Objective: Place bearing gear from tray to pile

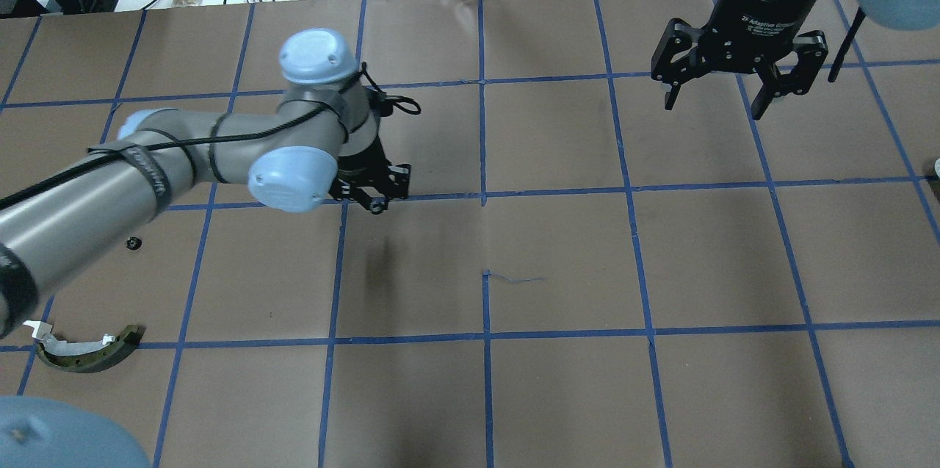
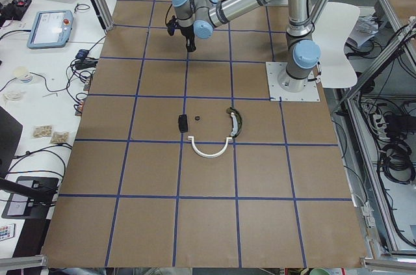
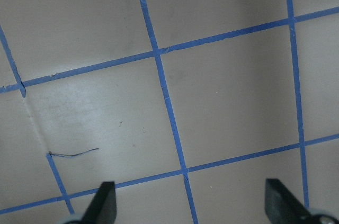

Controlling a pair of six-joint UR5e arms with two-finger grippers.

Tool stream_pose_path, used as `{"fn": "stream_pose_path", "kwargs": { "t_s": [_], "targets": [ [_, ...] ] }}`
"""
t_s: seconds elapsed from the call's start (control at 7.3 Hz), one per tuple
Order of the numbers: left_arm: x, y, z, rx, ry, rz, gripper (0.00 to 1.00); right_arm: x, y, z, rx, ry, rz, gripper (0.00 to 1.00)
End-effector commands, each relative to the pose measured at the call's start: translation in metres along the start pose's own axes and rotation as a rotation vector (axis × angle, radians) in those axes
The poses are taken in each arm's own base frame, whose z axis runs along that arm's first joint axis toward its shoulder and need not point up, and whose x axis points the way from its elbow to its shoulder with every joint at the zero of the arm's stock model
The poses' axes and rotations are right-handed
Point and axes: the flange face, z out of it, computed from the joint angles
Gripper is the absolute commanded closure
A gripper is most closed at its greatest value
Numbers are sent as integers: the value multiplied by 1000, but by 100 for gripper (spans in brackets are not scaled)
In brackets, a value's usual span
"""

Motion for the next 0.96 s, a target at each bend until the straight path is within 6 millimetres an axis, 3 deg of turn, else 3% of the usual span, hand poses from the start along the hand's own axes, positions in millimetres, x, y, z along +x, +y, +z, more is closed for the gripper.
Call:
{"fn": "stream_pose_path", "kwargs": {
  "t_s": [0.0,0.14,0.27,0.41,0.82],
  "targets": [
    [-156,22,-4,-35,-68,81,100,3,15,11,-12,3,0,0],
    [-216,38,14,-50,-30,83,100,3,19,13,-13,4,0,0],
    [-246,47,20,-35,-31,67,100,3,18,10,-6,1,-19,0],
    [-245,49,32,-37,-24,62,100,3,18,7,0,1,-92,0],
    [-255,41,55,-31,-39,67,100,3,19,5,12,-3,-95,0]
  ]
}}
